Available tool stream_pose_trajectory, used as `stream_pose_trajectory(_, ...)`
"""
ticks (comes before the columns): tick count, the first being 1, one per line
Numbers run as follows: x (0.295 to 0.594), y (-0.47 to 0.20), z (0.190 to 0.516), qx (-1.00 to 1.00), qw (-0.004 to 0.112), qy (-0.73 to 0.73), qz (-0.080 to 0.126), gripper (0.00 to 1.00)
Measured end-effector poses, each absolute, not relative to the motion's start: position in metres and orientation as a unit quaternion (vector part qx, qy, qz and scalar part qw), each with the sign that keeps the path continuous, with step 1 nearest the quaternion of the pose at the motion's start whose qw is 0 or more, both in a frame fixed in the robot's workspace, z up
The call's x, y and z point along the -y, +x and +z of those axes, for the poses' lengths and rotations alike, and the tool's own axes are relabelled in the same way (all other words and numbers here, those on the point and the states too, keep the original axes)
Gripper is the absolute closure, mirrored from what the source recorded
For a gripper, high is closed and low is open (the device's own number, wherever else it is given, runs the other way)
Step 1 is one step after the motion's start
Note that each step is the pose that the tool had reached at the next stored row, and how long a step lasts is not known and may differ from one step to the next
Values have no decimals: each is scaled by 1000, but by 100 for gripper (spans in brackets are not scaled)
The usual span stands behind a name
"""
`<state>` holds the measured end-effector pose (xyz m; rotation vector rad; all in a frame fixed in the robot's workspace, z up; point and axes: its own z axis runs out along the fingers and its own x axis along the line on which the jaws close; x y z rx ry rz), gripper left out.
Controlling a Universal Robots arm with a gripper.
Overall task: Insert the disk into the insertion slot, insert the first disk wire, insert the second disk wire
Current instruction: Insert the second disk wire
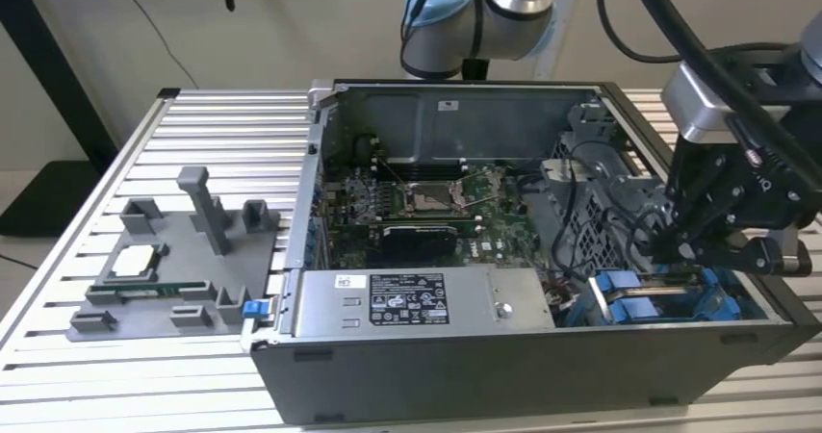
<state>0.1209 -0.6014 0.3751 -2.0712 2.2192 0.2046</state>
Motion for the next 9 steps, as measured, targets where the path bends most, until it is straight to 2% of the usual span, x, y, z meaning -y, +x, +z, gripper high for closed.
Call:
stream_pose_trajectory(4, 600, 121, 372, -728, 57, -681, 60, 100)
stream_pose_trajectory(9, 599, 122, 367, -728, 58, -681, 60, 100)
